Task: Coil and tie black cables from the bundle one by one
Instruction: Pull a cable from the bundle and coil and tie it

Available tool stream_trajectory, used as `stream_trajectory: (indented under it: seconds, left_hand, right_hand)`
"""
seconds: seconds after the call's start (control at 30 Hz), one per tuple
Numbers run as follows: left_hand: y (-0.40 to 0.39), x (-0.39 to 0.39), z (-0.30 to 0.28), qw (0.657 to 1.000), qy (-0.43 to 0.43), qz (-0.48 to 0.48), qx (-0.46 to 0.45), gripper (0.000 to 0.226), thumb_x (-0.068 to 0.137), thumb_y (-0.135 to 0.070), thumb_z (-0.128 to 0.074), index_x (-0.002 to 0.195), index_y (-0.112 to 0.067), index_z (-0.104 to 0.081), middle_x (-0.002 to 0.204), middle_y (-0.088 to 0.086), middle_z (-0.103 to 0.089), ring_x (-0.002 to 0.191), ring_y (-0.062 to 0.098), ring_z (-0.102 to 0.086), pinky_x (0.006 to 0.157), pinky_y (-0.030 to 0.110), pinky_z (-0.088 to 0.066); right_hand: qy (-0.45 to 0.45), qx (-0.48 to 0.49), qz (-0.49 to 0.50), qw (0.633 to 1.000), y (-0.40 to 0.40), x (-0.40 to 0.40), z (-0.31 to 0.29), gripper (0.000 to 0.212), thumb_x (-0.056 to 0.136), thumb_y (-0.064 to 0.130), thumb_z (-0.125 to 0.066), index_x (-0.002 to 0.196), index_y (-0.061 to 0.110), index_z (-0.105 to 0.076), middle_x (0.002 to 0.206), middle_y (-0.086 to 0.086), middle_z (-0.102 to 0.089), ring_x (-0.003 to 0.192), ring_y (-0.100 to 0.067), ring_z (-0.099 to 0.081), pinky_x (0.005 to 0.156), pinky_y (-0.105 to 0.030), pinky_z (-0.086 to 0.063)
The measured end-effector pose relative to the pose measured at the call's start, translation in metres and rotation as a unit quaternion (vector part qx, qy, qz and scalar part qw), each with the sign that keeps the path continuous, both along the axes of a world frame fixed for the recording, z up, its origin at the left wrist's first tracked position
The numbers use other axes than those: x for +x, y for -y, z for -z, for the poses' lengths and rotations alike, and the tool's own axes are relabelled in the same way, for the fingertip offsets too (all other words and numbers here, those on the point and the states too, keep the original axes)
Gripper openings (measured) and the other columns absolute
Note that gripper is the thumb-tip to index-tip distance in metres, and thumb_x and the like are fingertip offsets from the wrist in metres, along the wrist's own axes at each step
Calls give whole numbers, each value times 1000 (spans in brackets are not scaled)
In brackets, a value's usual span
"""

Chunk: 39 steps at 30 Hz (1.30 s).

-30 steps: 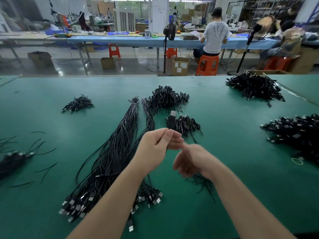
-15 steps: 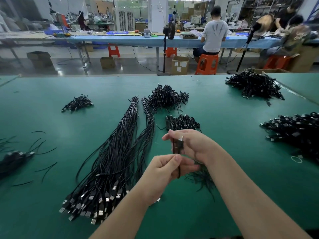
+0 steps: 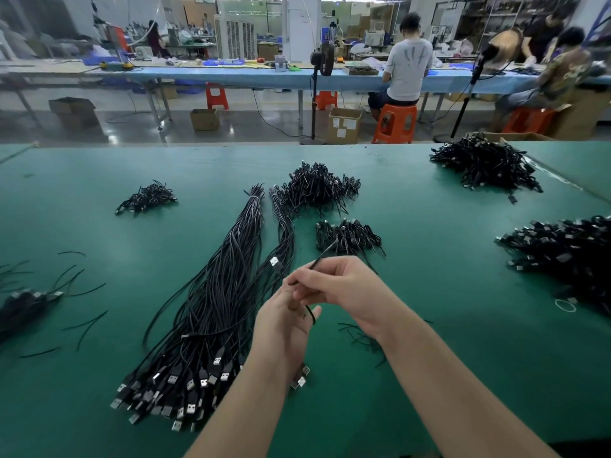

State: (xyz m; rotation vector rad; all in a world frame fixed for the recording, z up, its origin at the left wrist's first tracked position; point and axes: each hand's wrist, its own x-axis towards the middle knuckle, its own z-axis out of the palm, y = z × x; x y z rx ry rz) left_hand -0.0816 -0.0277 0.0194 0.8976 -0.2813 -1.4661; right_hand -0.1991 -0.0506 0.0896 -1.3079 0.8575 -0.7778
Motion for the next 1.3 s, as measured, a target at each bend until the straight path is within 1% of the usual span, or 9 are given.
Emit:
stream_trajectory:
  seconds: [0.07, 0.13, 0.23, 0.33, 0.43, 0.7, 0.83, 1.03, 1.3]
  left_hand:
    - [8, 6, -3, 999, -18, -29, 31, 25, 99, -7, -54, 121, -1, -64, 130, 18, -65, 118, 28, -65, 106, 47, -47]
    - [12, 13, -10, 996, -39, -54, 56, 24, 106, -20, -46, 119, -8, -63, 130, 11, -65, 107, 24, -69, 89, 38, -54]
    - [18, 23, -16, 994, -52, -94, 31, 32, 107, -31, -42, 115, -11, -65, 116, 6, -74, 101, 25, -74, 79, 45, -60]
    - [19, 27, -28, 991, -70, -110, -18, 32, 107, -28, -41, 115, -6, -63, 109, 11, -76, 99, 31, -74, 70, 45, -63]
    - [19, 24, -36, 991, -63, -108, -39, 32, 108, -25, -41, 116, -2, -61, 104, 13, -77, 97, 33, -74, 66, 39, -62]
    - [16, 18, -36, 989, -12, -130, -67, 29, 108, -20, -41, 116, -4, -63, 108, 16, -75, 98, 33, -74, 72, 37, -63]
    - [16, 17, -38, 989, -22, -122, -75, 30, 108, -20, -39, 117, -1, -61, 107, 16, -75, 98, 31, -74, 70, 34, -62]
    - [13, 22, -39, 989, 10, -112, -91, 29, 108, -17, -41, 117, -1, -62, 103, 15, -76, 97, 31, -74, 69, 31, -61]
    - [10, 24, -37, 988, 37, -128, -81, 28, 107, -18, -44, 117, 1, -63, 104, 17, -76, 95, 33, -75, 68, 32, -61]
  right_hand:
    - [42, 11, -16, 999, -8, 0, 7, 20, 92, 9, -68, 100, -8, -73, 99, -25, -73, 89, -30, -69, 95, -41, -56]
    - [98, 37, -31, 994, -16, 2, 19, 26, 91, 10, -66, 104, -12, -71, 106, -26, -72, 97, -32, -69, 94, -40, -56]
    - [179, 97, -28, 979, -23, 5, 35, 33, 93, 13, -58, 113, -12, -67, 116, -25, -69, 102, -30, -69, 93, -38, -57]
    - [299, 180, 35, 936, -25, 6, 46, 31, 94, 16, -53, 111, -4, -69, 121, -19, -69, 93, -23, -73, 81, -33, -60]
    - [359, 226, 107, 899, -28, 11, 55, 27, 88, 17, -58, 102, 1, -74, 112, -15, -73, 78, -17, -73, 68, -28, -60]
    - [338, 304, 117, 883, -35, 26, 66, 23, 83, 23, -64, 87, 9, -81, 92, -6, -76, 61, -9, -68, 57, -24, -58]
    - [330, 324, 123, 878, -37, 28, 64, 22, 82, 24, -64, 84, 11, -82, 82, -4, -75, 57, -9, -67, 53, -24, -57]
    - [319, 318, 126, 884, -34, 24, 58, 31, 97, 19, -57, 80, 8, -81, 89, -6, -76, 55, -9, -66, 52, -23, -57]
    - [312, 311, 110, 891, -39, 21, 57, 24, 90, 22, -62, 83, 11, -82, 93, -4, -75, 57, -8, -65, 54, -23, -58]
